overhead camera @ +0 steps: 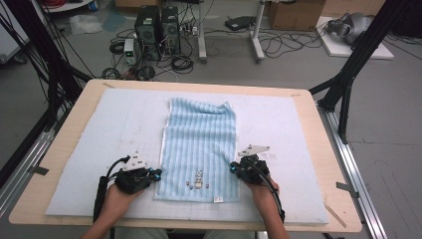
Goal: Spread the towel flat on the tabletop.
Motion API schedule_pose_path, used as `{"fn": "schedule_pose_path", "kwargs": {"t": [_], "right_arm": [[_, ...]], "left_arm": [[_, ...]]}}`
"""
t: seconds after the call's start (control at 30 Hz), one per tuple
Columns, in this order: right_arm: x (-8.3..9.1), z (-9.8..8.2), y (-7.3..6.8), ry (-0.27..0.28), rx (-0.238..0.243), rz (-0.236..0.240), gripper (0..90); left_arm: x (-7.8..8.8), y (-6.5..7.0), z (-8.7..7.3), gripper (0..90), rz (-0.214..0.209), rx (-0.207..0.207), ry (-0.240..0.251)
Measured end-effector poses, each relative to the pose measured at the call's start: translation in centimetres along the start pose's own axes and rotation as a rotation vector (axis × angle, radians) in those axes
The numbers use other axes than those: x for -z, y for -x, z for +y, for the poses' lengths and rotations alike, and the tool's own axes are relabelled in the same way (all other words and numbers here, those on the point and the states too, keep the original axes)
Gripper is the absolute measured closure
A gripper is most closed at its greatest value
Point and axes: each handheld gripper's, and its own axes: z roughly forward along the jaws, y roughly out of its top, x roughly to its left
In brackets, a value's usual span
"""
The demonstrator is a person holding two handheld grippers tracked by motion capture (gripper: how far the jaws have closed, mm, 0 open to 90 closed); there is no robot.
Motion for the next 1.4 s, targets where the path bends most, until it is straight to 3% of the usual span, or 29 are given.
{"fn": "schedule_pose_path", "kwargs": {"t": [0.23,0.4,0.5,0.53,0.6,0.63,0.7,0.77,0.9,1.0,1.07,1.2,1.4], "right_arm": [[1.3,-1.1,-0.7,-0.022,0.010,0.026,85.3],[2.3,-1.9,-1.8,-0.044,0.033,0.067,85.2],[2.8,-2.2,-2.2,-0.047,0.027,0.075,76.9],[2.9,-2.2,-2.2,-0.037,0.022,0.056,70.7],[3.0,-1.8,-1.9,0.005,-0.006,0.037,63.4],[3.0,-1.5,-1.8,0.032,-0.021,0.042,61.4],[2.9,-0.9,-1.8,0.079,-0.012,0.051,61.3],[2.4,-0.2,-2.1,0.092,0.003,0.072,61.7],[0.4,0.9,-2.5,0.058,0.029,0.090,63.1],[-0.6,1.2,-2.7,0.018,0.062,0.094,72.0],[-1.1,1.1,-2.7,-0.018,0.081,0.095,77.4],[-0.9,0.9,-2.4,-0.020,0.060,0.130,86.0],[-0.2,0.2,-2.6,-0.040,0.064,0.212,85.9]], "left_arm": [[1.2,0.8,-0.8,87.1,-0.053,-0.021,-0.016],[2.6,1.4,-1.9,87.5,-0.107,-0.013,-0.037],[3.2,2.0,-2.4,86.7,-0.124,-0.025,-0.034],[3.3,2.1,-2.3,82.7,-0.113,-0.023,-0.020],[3.4,1.7,-1.6,64.0,-0.078,-0.005,0.025],[3.4,1.5,-1.2,61.0,-0.072,0.006,0.059],[3.1,0.9,-0.4,60.8,-0.071,0.011,0.104],[2.3,0.3,0.5,60.8,-0.077,0.009,0.130],[-0.5,-0.6,1.6,59.5,-0.087,0.011,0.080],[-1.9,-0.6,1.5,62.8,-0.112,-0.002,0.035],[-2.2,-0.2,1.4,66.7,-0.102,-0.025,0.019],[-1.9,0.5,1.2,87.0,-0.125,-0.065,0.000],[-0.4,1.2,0.3,88.1,-0.175,-0.083,-0.032]]}}
